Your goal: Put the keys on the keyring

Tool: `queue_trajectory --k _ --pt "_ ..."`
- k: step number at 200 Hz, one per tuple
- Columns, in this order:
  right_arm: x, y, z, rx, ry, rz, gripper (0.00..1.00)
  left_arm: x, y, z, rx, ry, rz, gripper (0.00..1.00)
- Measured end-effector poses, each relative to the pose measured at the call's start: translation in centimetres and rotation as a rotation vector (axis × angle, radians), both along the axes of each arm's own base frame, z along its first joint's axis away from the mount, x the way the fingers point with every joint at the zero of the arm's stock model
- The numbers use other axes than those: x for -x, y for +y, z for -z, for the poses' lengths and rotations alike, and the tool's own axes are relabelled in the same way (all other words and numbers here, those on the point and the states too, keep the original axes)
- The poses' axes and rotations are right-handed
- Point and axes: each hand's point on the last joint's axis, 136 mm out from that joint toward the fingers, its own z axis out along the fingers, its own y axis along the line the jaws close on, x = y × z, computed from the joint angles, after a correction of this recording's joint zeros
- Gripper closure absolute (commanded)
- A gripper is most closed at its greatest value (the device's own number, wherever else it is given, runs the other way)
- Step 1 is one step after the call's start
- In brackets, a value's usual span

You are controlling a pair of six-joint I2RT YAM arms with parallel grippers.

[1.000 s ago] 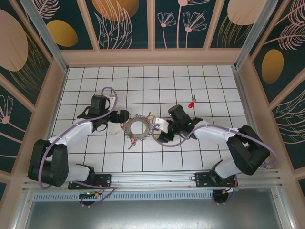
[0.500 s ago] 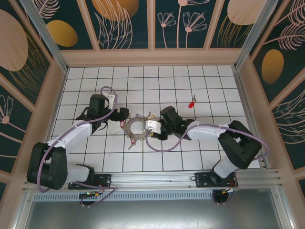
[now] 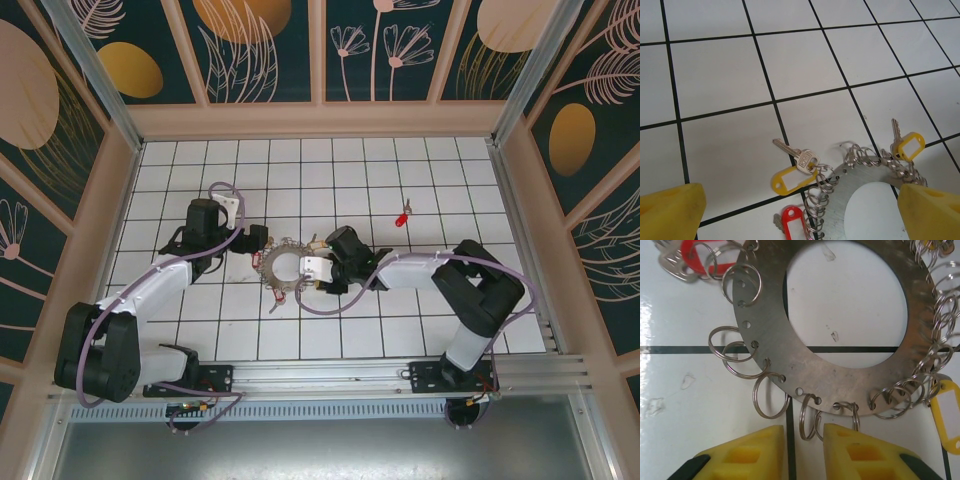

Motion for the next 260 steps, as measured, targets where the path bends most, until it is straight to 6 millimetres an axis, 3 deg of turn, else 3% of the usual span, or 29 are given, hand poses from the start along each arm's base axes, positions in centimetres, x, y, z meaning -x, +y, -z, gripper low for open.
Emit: queue_trajectory --k 53,110,138,192,239,260 --pt "-0.4 0.2 0.5 0.009 -0.02 0.015 0.82 0.0 0.0 0.0 0.0 0.0 0.0 0.02" --pt "-1.0 0.6 0.0 -0.022 -0.025 0.055 0.83 0.0 0.0 0.0 0.0 0.0 0.0 0.02" --pt "-1.4 0.7 -0.3 -0.043 -0.034 0.083 0.94 0.0 0.0 0.0 0.001 0.0 0.001 0.03" --pt "-1.7 0.8 -0.3 -0.064 -0.029 0.121 0.82 0.5 -0.3 -0.2 0.021 -0.017 0.02 0.03" --pt "-1.8 0.9 0.7 -0.067 -0.009 0.142 0.83 0.9 -0.7 -1.7 0.052 -0.075 0.041 0.03" --pt "-1.9 1.0 0.6 -0.08 -0.011 0.152 0.91 0.8 -0.8 -2.0 0.057 -0.087 0.045 0.03"
